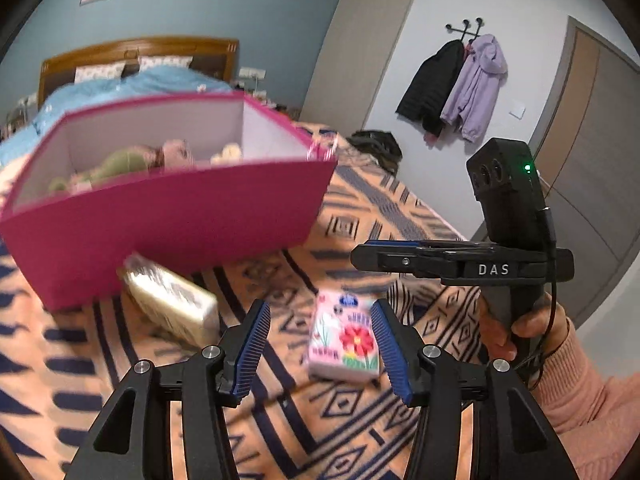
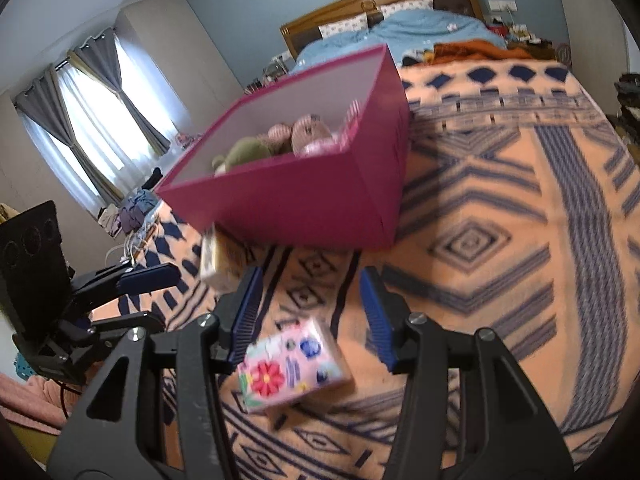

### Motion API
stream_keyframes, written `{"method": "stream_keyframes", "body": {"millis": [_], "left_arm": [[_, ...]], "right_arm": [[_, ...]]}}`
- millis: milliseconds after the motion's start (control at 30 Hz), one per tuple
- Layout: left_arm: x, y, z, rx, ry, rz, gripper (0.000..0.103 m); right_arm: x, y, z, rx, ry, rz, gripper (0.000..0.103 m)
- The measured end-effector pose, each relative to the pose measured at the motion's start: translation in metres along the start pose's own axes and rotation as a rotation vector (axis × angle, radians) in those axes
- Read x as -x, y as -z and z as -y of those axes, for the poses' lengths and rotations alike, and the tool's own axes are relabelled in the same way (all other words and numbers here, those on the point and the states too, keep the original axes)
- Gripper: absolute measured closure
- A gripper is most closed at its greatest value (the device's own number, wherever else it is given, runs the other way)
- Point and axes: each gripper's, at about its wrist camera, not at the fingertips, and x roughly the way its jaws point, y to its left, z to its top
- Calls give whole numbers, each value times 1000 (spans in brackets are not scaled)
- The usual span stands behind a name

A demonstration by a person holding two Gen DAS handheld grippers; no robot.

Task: Organize objects
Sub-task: 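Move the right gripper to the pink flowered tissue pack, then close the right gripper around the pink tissue pack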

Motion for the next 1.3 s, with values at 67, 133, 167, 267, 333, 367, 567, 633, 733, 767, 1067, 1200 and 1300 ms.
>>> {"method": "stream_keyframes", "body": {"millis": [67, 133, 167, 267, 333, 367, 567, 633, 733, 767, 1067, 1200, 1300], "left_arm": [[-5, 5, -1, 12, -4, -17, 49], [-10, 11, -2, 29, 4, -41, 49], [-12, 13, -2, 33, 2, -50, 49], [-20, 20, 0, 45, -4, -83, 49], [-25, 23, 0, 55, 1, -100, 49], [-25, 25, 1, 56, -1, -103, 49], [-28, 30, 5, 60, 3, -122, 49], [-29, 31, 5, 64, 5, -128, 49], [-30, 33, 5, 72, 9, -137, 49], [-30, 34, 5, 76, 12, -140, 49], [-32, 36, 2, 116, 50, -164, 49], [-34, 36, -2, 145, 65, -169, 49], [-33, 36, -4, 154, 74, -165, 51]], "right_arm": [[-4, 9, 3, -18, -6, -19, 50], [-7, 15, 6, -33, -4, -29, 50], [-8, 17, 7, -41, -6, -32, 50], [-11, 23, 11, -58, -5, -43, 50], [-12, 25, 12, -64, -7, -50, 50], [-12, 25, 13, -65, -6, -51, 50], [-14, 28, 11, -75, -17, -53, 50], [-15, 29, 11, -77, -19, -55, 50], [-15, 30, 12, -81, -23, -56, 50], [-16, 30, 12, -83, -24, -57, 50], [-17, 35, 9, -88, -33, -69, 50], [-17, 39, 6, -86, -43, -79, 50], [-16, 42, 5, -87, -47, -86, 50]]}}
